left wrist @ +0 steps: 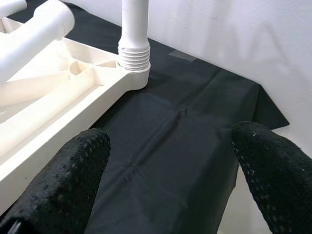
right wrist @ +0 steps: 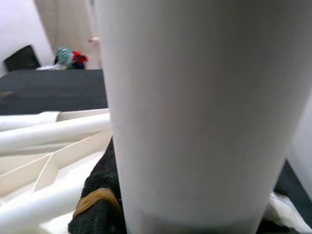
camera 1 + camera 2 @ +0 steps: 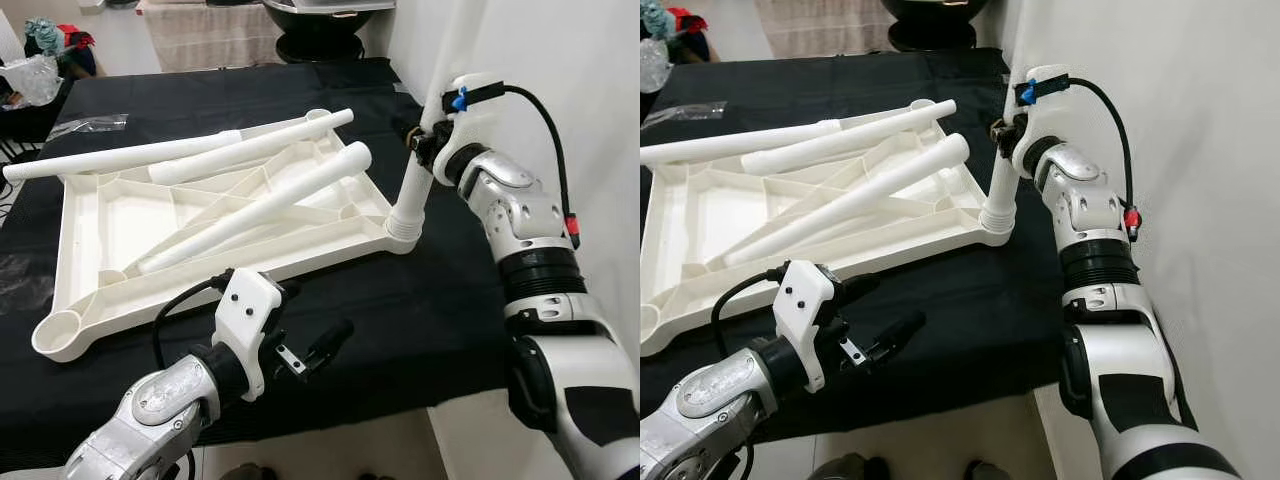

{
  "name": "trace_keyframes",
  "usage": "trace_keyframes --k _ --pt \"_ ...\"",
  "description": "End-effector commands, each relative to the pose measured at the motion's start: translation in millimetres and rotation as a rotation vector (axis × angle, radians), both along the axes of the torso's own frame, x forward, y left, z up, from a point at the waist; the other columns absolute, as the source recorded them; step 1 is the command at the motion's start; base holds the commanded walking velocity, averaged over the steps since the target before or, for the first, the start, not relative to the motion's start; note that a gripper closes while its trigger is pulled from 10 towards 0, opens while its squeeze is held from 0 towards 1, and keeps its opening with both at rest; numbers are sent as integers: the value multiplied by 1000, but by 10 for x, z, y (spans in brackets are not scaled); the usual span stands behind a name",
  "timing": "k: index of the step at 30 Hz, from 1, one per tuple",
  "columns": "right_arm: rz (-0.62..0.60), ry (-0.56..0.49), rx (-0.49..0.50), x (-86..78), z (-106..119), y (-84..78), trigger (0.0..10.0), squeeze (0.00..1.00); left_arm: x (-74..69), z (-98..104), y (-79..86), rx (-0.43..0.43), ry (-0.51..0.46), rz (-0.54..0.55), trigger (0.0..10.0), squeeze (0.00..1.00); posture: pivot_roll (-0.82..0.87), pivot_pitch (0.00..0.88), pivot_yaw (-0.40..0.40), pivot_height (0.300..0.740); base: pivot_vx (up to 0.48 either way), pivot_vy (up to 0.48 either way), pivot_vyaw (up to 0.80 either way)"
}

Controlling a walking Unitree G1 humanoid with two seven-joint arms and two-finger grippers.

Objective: Building children table

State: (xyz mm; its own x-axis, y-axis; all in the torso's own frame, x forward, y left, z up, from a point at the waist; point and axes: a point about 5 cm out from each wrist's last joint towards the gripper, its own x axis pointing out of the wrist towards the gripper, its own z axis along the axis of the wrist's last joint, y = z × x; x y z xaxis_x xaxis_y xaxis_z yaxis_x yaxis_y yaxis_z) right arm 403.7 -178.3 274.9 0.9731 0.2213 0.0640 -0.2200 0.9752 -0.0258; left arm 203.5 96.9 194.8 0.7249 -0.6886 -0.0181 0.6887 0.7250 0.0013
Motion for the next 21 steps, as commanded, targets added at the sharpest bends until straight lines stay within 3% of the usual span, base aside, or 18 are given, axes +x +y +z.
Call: trace_keyframes --k 1,8,13,21 --pt "-102 207 -3 -12 -522 -118 10000 0 -7 -18 9 13 1 1 10000 0 78 174 -8 740 0 0 0" --pt "-171 156 32 -18 -527 -109 10000 0 -5 -21 13 15 1 2 10000 0 82 166 -6 740 0 0 0" --pt "-176 46 42 -74 -473 57 10000 0 -3 -30 18 18 2 3 10000 0 79 164 -2 740 0 0 0" --pt "-248 75 -13 -154 -605 232 10000 0 -2 -38 20 18 3 3 10000 0 78 161 -4 740 0 0 0"
